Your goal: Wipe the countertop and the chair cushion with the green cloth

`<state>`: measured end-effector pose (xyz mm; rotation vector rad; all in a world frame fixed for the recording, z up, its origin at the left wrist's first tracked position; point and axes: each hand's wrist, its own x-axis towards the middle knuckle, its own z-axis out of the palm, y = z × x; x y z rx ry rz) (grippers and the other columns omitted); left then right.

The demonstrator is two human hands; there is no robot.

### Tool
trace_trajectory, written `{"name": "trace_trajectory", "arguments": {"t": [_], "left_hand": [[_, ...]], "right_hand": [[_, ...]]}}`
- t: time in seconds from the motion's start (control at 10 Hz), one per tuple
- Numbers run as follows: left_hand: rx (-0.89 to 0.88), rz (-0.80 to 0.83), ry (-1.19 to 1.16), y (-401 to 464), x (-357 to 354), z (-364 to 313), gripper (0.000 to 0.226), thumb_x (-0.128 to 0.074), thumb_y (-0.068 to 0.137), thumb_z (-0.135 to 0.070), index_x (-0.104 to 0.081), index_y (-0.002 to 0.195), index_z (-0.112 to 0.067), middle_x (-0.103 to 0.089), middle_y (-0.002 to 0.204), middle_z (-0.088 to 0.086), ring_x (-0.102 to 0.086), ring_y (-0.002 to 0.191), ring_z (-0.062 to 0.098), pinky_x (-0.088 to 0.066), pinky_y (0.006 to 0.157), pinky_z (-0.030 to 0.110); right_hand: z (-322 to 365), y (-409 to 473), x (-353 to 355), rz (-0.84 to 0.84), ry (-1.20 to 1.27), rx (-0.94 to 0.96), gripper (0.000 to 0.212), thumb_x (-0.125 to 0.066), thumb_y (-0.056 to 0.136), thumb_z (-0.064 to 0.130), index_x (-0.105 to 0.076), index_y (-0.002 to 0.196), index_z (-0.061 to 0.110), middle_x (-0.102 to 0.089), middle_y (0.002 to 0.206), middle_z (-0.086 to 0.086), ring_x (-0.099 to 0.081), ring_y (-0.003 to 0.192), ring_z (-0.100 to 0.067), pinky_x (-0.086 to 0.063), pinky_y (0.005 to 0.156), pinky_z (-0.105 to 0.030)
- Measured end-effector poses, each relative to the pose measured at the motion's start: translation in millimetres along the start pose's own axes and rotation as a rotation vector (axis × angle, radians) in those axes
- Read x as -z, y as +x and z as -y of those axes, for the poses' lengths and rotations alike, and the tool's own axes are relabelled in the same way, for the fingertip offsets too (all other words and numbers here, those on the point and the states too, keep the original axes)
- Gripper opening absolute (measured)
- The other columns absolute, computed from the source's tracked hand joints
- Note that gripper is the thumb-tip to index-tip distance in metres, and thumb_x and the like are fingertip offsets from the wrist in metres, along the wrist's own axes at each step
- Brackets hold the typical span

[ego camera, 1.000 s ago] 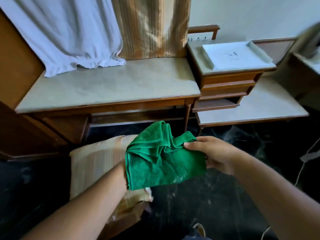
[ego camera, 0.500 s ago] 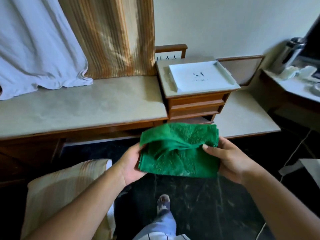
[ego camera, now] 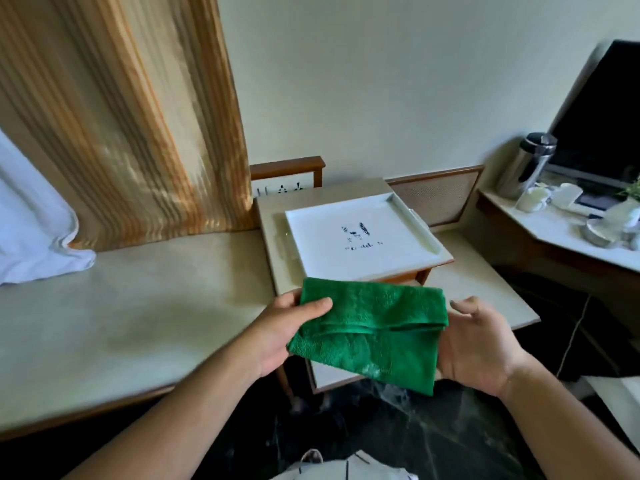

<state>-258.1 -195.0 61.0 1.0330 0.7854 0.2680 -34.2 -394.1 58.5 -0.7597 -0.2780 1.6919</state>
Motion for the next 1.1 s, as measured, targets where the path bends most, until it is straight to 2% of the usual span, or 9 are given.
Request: {"name": "trace_trajectory", "arguments": {"t": [0.1, 0.2, 0.4, 0.5, 0.6, 0.7, 0.8, 1.0, 1.1], "left_hand": [[0.053, -0.034, 0.021, 46.7, -5.7, -4.5, 0.052, -0.080, 0.073, -0.027, -0.066, 0.118, -0.007, -0.074, 0.113, 0.016, -0.068, 0.111, 0.037, -0.051, 0.099, 0.056], [0.038, -0.088, 0.059, 85.2, -5.5, -12.6, 0.048, -0.078, 0.075, -0.037, -0.069, 0.112, -0.009, -0.077, 0.108, 0.011, -0.071, 0.105, 0.030, -0.056, 0.093, 0.048], [-0.166, -0.086, 0.220, 167.1, 6.3, -64.0, 0.036, -0.074, 0.078, -0.037, -0.068, 0.109, -0.018, -0.078, 0.106, 0.000, -0.073, 0.102, 0.018, -0.058, 0.091, 0.037], [-0.341, -0.114, 0.363, 205.3, 5.9, -95.6, 0.020, -0.071, 0.088, -0.016, -0.064, 0.105, -0.022, -0.074, 0.103, 0.000, -0.071, 0.098, 0.017, -0.057, 0.085, 0.030], [-0.555, -0.218, 0.854, 237.6, 10.6, -106.2, 0.028, -0.070, 0.087, -0.005, -0.066, 0.106, -0.025, -0.071, 0.106, -0.004, -0.066, 0.100, 0.014, -0.053, 0.086, 0.029], [-0.434, -0.130, 1.451, 252.2, 22.2, -86.5, 0.051, -0.052, 0.089, 0.004, -0.063, 0.129, -0.026, -0.064, 0.136, 0.002, -0.059, 0.124, 0.020, -0.047, 0.103, 0.036], [-0.243, 0.049, 1.637, 255.3, 22.1, -59.5, 0.070, -0.035, 0.087, 0.011, -0.046, 0.147, -0.023, -0.040, 0.158, 0.000, -0.035, 0.146, 0.018, -0.019, 0.121, 0.033], [-0.217, -0.137, 1.877, 247.3, -1.8, -47.9, 0.060, -0.033, 0.086, -0.018, -0.052, 0.143, -0.024, -0.052, 0.149, -0.003, -0.046, 0.139, 0.018, -0.018, 0.121, 0.044], [-0.190, -0.392, 1.773, 270.3, -26.2, -64.4, 0.055, -0.040, 0.093, -0.035, -0.046, 0.145, -0.019, -0.050, 0.150, 0.005, -0.047, 0.137, 0.026, -0.024, 0.117, 0.046]], "right_hand": [[9.6, 38.3, 22.9, -0.318, -0.209, -0.026, 0.060, -0.057, 0.091, 0.055, -0.056, 0.136, 0.015, -0.063, 0.133, -0.018, -0.059, 0.122, -0.039, -0.052, 0.093, -0.057], [37.1, 67.2, 43.5, -0.486, -0.291, 0.102, 0.053, -0.072, 0.080, 0.023, -0.059, 0.129, 0.008, -0.070, 0.121, -0.017, -0.068, 0.109, -0.034, -0.059, 0.083, -0.047], [148.0, 134.3, 60.9, -0.456, -0.761, 0.218, 0.018, -0.069, 0.085, 0.001, -0.075, 0.094, 0.016, -0.078, 0.099, -0.008, -0.072, 0.098, -0.029, -0.061, 0.076, -0.040], [201.7, 170.0, 70.4, -0.453, -1.195, 0.455, 0.026, -0.073, 0.082, -0.004, -0.073, 0.086, 0.022, -0.075, 0.080, 0.011, -0.070, 0.079, -0.006, -0.054, 0.074, -0.019], [240.6, 194.7, 95.9, -0.338, -1.707, 0.565, 0.031, -0.076, 0.081, 0.003, -0.073, 0.106, 0.020, -0.075, 0.099, 0.005, -0.065, 0.085, -0.008, -0.050, 0.078, -0.022], [248.6, 212.6, 127.1, -0.148, -2.145, 0.462, 0.043, -0.064, 0.083, 0.003, -0.069, 0.121, 0.022, -0.071, 0.120, 0.000, -0.065, 0.104, -0.015, -0.047, 0.090, -0.027], [231.9, 215.2, 152.9, 0.124, -2.453, 0.173, 0.052, -0.055, 0.088, 0.018, -0.054, 0.139, 0.022, -0.051, 0.147, 0.000, -0.047, 0.135, -0.021, -0.029, 0.117, -0.041], [222.7, 204.8, 170.5, 0.154, -2.534, 0.396, 0.052, -0.043, 0.089, 0.043, -0.062, 0.131, 0.018, -0.063, 0.135, -0.008, -0.060, 0.123, -0.025, -0.037, 0.107, -0.048], [240.1, 239.4, 148.4, -0.013, -2.408, 0.348, 0.058, -0.036, 0.096, 0.043, -0.038, 0.149, 0.019, -0.037, 0.157, -0.011, -0.036, 0.143, -0.029, -0.017, 0.118, -0.048]]}}
